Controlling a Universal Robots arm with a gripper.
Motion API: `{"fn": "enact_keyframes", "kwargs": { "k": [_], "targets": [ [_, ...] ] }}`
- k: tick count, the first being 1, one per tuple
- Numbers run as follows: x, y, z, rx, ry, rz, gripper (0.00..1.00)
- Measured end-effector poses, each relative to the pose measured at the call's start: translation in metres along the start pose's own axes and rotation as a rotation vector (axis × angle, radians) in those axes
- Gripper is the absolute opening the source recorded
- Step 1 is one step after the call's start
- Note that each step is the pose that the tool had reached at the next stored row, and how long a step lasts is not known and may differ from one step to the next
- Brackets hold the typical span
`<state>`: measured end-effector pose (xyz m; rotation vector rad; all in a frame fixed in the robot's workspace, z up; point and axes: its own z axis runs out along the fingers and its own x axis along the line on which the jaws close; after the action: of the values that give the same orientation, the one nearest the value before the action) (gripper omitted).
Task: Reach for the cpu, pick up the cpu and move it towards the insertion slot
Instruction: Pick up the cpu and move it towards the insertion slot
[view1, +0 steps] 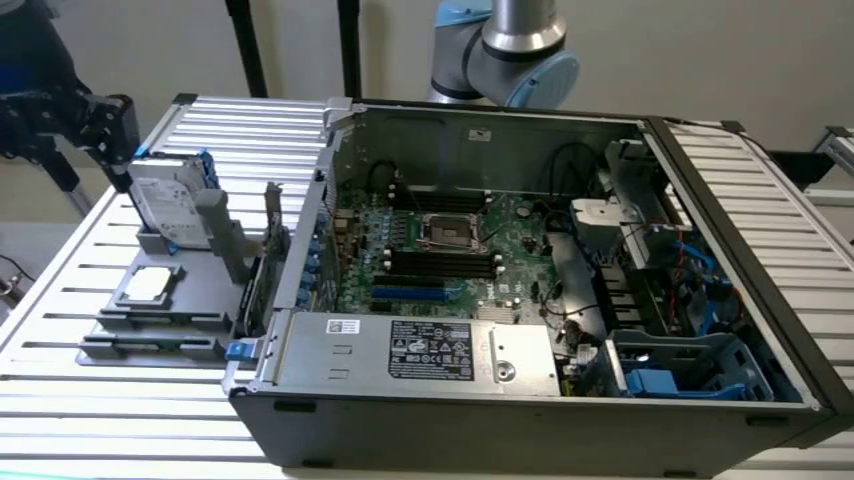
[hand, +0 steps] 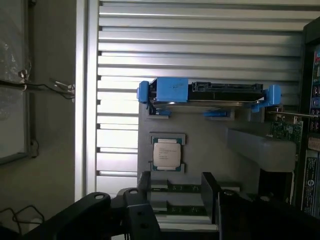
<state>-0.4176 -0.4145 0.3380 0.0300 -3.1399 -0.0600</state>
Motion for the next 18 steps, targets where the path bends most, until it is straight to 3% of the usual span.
{"fn": "enact_keyframes", "kwargs": {
  "k": [3,10,13,14,18],
  "targets": [
    [0.000,-0.0001,0.0019,0.0000,0.0000,0.000,0.65],
    [0.000,-0.0006,0.0146,0.0000,-0.0001,0.000,0.65],
    [0.000,-0.0008,0.0200,0.0000,0.0000,0.000,0.67],
    [0.000,-0.0009,0.0218,0.0001,0.0001,0.000,0.73],
    [0.001,-0.0011,0.0290,0.0001,0.0001,0.000,0.73]
  ]
}}
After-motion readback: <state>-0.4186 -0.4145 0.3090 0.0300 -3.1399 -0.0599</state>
